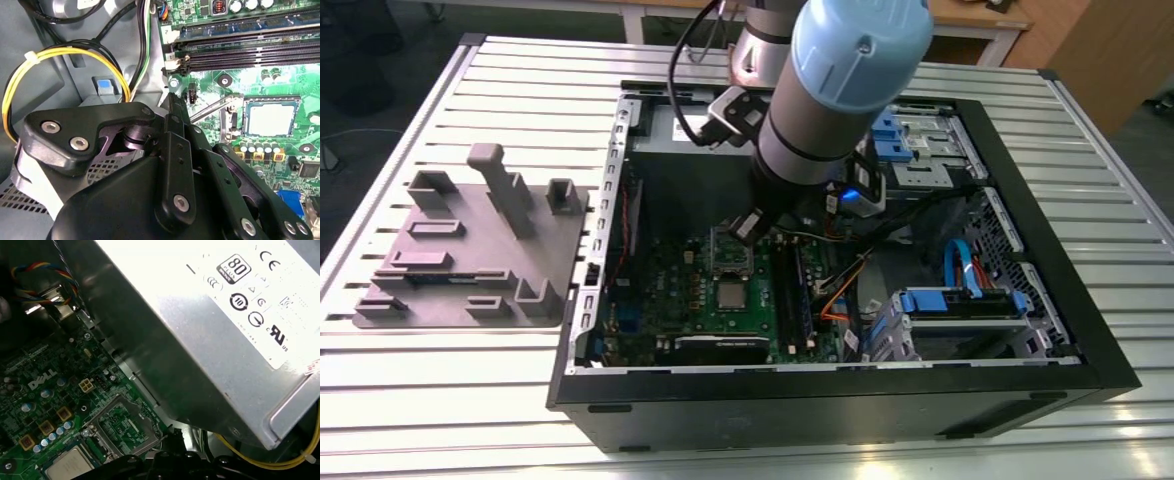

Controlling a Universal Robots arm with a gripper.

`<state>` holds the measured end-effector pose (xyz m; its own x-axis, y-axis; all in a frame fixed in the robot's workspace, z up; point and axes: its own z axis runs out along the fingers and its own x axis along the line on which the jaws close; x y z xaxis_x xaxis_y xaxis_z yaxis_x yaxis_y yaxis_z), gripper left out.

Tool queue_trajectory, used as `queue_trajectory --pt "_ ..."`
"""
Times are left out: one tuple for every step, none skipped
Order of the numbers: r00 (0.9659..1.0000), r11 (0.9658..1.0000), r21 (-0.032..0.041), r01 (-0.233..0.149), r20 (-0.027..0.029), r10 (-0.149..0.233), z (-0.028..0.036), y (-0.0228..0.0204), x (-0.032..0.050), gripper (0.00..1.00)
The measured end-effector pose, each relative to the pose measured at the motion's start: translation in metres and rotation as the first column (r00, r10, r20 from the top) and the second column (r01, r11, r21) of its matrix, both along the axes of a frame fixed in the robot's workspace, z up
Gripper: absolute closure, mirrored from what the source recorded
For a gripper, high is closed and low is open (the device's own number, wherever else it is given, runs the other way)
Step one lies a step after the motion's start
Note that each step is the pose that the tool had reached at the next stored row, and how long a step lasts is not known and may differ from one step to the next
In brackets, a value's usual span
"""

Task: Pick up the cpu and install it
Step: 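Close the cpu cover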

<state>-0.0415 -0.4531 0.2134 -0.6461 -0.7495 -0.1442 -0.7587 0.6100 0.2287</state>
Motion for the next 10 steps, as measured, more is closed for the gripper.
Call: queue_trajectory --pt "1.0000 1.0000 -0.0009 0.000 0.0000 0.000 0.0008 0.0000 -0.0003 0.90" --pt "1.0000 1.0000 -0.0019 -0.001 0.0000 0.001 0.0017 0.0000 -0.0007 0.90" --pt "1.0000 1.0000 -0.0030 -0.001 0.0000 0.001 0.0026 0.0000 -0.0010 0.90" --pt "1.0000 1.0000 -0.0040 -0.001 0.0000 0.001 0.0034 0.0000 -0.0013 0.90" --pt "1.0000 1.0000 -0.0048 -0.002 0.0000 0.002 0.0043 0.0000 -0.0014 0.90" --pt "1.0000 1.0000 -0.0056 -0.002 0.0000 0.002 0.0051 0.0001 -0.0015 0.90" --pt "1.0000 1.0000 -0.0064 -0.003 0.0000 0.003 0.0058 0.0002 -0.0016 0.90" --pt "1.0000 1.0000 -0.0073 -0.003 0.0000 0.003 0.0065 0.0002 -0.0017 0.90" --pt "1.0000 1.0000 -0.0082 -0.003 0.0000 0.003 0.0072 0.0002 -0.0017 0.90" --pt "1.0000 1.0000 -0.0087 -0.003 -0.0001 0.003 0.0079 0.0002 -0.0017 0.90"
